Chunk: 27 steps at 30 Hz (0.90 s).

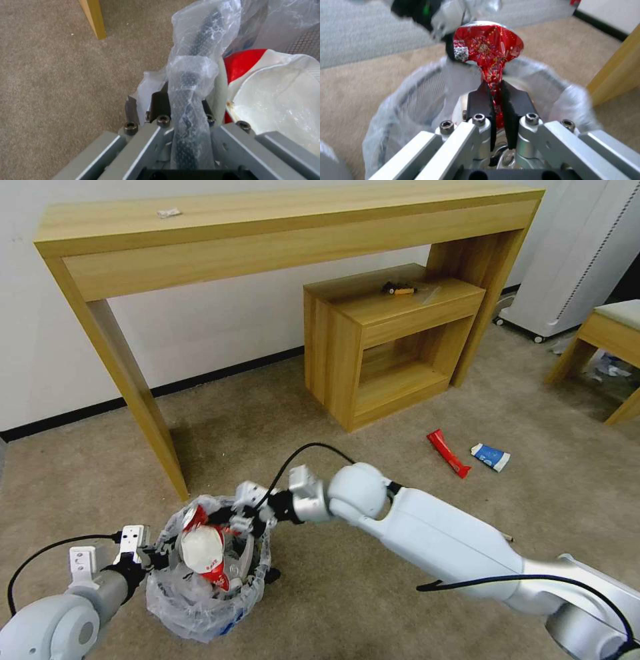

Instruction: Pick up the trash bin and place the garbage on the floor into it.

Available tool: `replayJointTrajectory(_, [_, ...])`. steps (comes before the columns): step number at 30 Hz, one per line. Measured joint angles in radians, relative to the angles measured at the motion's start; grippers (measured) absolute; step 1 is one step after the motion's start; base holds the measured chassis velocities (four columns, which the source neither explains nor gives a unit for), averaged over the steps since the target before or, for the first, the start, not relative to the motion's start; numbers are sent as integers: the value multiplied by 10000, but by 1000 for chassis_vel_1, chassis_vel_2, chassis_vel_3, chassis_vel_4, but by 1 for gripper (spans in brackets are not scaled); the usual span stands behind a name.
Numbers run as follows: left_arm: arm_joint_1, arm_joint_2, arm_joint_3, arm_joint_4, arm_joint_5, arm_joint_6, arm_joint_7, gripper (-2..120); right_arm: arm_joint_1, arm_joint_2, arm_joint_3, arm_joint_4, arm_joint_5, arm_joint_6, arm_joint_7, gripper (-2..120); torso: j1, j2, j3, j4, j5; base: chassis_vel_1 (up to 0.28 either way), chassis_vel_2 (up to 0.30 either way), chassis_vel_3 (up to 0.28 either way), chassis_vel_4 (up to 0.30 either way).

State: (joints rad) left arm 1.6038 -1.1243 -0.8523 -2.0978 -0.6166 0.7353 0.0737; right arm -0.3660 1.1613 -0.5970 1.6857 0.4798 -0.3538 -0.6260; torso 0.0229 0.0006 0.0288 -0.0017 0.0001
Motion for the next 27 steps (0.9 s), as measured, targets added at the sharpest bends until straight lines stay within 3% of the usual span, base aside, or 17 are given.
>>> replayJointTrajectory(2, [0, -1, 0, -15, -2, 0, -6, 0, 68, 46, -187, -175, -83, -15, -107, 7, 0, 0, -1, -2, 0, 0, 0, 0, 0])
replayJointTrajectory(3, [0, -12, 0, -24, -3, 0, -9, 0, 74, 105, -252, -317, -203, -6, -115, 17, 0, 0, 0, -3, 0, 0, 0, 0, 0])
replayJointTrajectory(6, [0, -16, -1, -27, -3, 0, -11, 0, 74, 118, -257, -337, -216, -6, -115, 18, 1, 0, 0, -3, 0, 0, 0, 0, 0])
replayJointTrajectory(7, [0, -26, -1, -36, -3, 0, -12, 0, 74, 172, -268, -408, -252, -6, -88, 30, 0, 0, 0, -3, 0, 0, 0, 0, 0])
replayJointTrajectory(8, [0, -26, -1, -36, -3, 0, -12, 0, 74, 172, -268, -408, -252, -6, -88, 30, 0, 0, 0, -3, 0, 0, 0, 0, 0])
replayJointTrajectory(10, [2, -36, -1, -46, -4, 0, -12, 0, 69, 214, -271, -457, -258, -6, -37, 41, 0, 0, 0, -2, 0, 0, 0, 0, 0])
replayJointTrajectory(12, [2, -42, -1, -50, -4, 0, -12, 0, 64, 237, -270, -488, -258, -6, -7, 45, 0, 0, 0, -2, 1, 0, 0, 0, 0])
replayJointTrajectory(15, [-3, -52, 10, -60, -2, 0, -21, 0, 50, 288, -258, -566, -247, -6, 73, 64, 1, 0, 0, -2, 1, 0, 0, 0, 0])
replayJointTrajectory(20, [-29, -52, 25, -98, -4, 0, -31, 0, 5, 269, -197, -540, -182, -22, 214, 78, 0, 0, 0, -2, 1, 0, 0, 0, 0])
replayJointTrajectory(23, [-6, -52, 25, -126, -11, 0, -34, 0, -168, 255, -84, -487, -113, -41, 628, 93, 0, 0, 0, -2, 1, 0, 0, 0, 0])
replayJointTrajectory(27, [16, -63, 1, -125, -11, 0, -32, 0, -463, 157, 361, -151, 169, -218, 1591, 100, 0, 0, 0, -2, 2, 0, 0, 0, 0])
